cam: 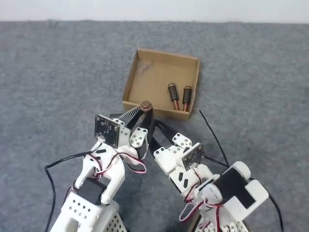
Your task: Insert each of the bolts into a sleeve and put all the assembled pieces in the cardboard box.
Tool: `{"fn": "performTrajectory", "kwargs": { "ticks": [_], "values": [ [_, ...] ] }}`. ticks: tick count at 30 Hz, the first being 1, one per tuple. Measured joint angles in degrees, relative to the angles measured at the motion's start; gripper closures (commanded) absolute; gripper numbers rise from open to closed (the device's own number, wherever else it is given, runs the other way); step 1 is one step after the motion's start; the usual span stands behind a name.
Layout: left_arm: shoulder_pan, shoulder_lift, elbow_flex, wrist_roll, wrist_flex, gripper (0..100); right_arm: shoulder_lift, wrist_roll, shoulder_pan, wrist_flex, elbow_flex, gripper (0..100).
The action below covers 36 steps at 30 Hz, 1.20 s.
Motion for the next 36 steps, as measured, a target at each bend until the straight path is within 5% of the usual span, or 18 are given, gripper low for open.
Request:
{"fn": "performTrajectory", "kwargs": {
  "ticks": [14,22,36],
  "values": [
    [0.09,-0.26,4.75,0.0,-1.05,98,0.0,0.0,0.0,0.09,0.0,99.2],
    [-0.62,-0.44,4.92,0.0,-1.05,80,0.09,0.0,0.62,0.09,0.0,99.2],
    [-0.62,-0.35,6.15,-0.09,0.7,80,0.0,0.0,1.32,0.09,0.0,99.2]
  ]
}}
